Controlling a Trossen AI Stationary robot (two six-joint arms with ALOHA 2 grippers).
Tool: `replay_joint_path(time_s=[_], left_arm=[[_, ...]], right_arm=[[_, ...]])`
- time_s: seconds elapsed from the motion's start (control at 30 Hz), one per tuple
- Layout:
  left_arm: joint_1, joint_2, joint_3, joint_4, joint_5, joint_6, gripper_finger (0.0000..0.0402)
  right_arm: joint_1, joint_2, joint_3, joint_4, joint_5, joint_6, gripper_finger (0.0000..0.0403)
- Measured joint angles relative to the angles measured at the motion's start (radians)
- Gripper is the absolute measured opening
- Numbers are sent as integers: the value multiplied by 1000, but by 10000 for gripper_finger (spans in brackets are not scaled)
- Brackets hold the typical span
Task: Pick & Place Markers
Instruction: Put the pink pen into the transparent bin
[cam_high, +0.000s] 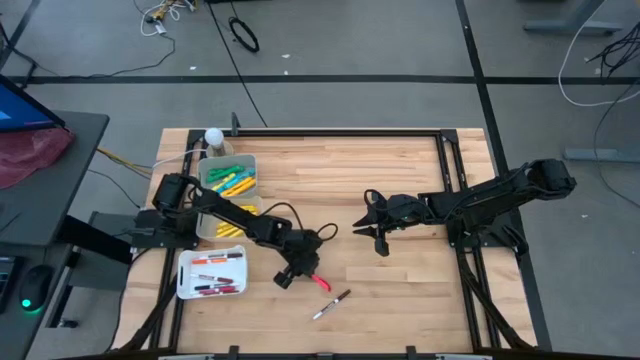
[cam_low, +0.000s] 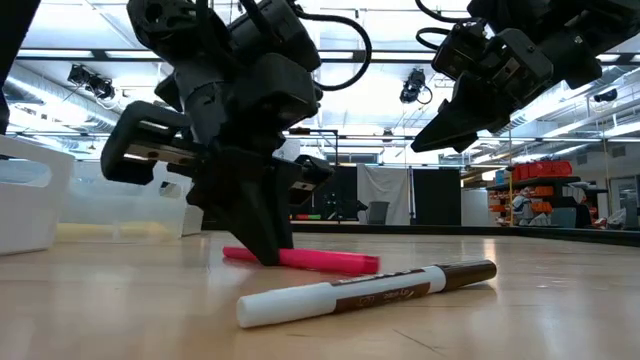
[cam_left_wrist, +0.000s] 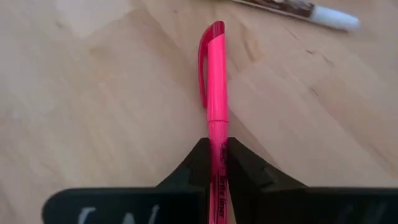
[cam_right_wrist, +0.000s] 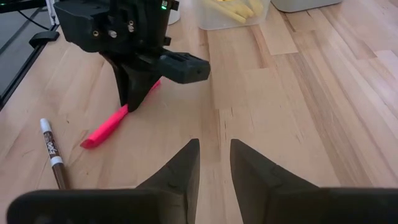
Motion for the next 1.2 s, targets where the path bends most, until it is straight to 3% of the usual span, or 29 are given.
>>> replay_joint_path(time_s=[0.17,0.37,0.53,0.63,0.93,1.2], left_arm=[[-12,-43,-4,29,-130,-170,31],[-19,-163,-9,-16,-412,-234,31],[-43,-318,-7,-143,-468,-318,31],[-54,-433,-6,-228,-554,-363,31],[-121,-745,-4,-701,-718,-682,37],[-143,-877,-4,-1257,-612,-1100,30]], right_arm=[[0,0,0,-1,0,0,89],[2,0,0,-1,0,0,89],[2,0,0,-1,0,0,89],[2,0,0,-1,0,-1,89],[2,0,0,2,0,-11,89],[2,0,-1,26,0,-30,89]])
